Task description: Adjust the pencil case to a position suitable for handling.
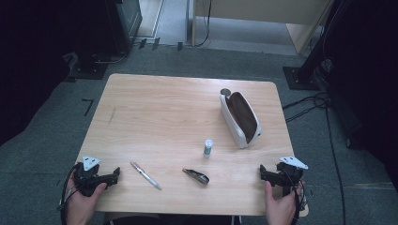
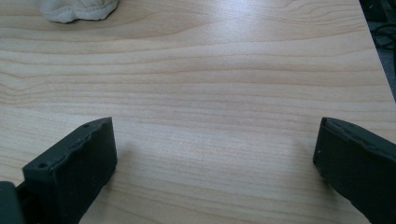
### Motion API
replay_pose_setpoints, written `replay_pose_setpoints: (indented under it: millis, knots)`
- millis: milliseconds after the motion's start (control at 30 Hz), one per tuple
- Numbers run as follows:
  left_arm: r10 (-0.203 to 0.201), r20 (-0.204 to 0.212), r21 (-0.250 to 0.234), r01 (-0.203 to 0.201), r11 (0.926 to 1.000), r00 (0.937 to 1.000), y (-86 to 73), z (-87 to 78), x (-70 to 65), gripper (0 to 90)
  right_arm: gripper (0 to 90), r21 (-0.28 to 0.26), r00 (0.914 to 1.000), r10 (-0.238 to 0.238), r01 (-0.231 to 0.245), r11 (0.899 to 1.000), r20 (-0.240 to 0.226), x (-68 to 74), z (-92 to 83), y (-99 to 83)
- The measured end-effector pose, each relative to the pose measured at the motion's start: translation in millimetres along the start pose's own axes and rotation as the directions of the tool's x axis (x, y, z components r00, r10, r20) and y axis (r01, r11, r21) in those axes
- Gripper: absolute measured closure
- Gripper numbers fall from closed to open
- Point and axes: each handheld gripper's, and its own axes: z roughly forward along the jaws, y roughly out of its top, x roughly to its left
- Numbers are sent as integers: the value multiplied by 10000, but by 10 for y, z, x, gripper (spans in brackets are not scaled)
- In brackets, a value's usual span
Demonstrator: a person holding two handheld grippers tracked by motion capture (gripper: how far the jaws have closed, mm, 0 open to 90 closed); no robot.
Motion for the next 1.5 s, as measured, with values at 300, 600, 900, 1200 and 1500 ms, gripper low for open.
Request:
replay_pose_setpoints:
  millis: [300, 600, 900, 1200, 1500]
  knots:
    - [13, -7, 6, -13, 10000, 10000, 1, 0, 0, 12, 6, -42, 9999, -50, 49, 10000, -98, 11, 34, 33]
    - [14, -3, 10, -14, 10000, 10000, 3, 2, 2, 12, 269, -968, 9947, 927, -967, 9906, -449, -28, -124, 83]
    - [11, -6, 12, -11, 10000, 10000, 5, 3, 2, 12, 366, -1696, 9950, 647, -769, 9825, -763, 85, -284, 409]
    - [-23, -35, -13, 23, 10000, 10000, 6, 7, 4, 12, 480, -1890, 9917, 268, -505, 9807, -1259, 219, -246, 742]
    - [-32, -32, -18, 32, 10000, 10000, 6, 8, 3, 12, 454, -1769, 9895, 77, -334, 9837, -1441, 325, -110, 999]
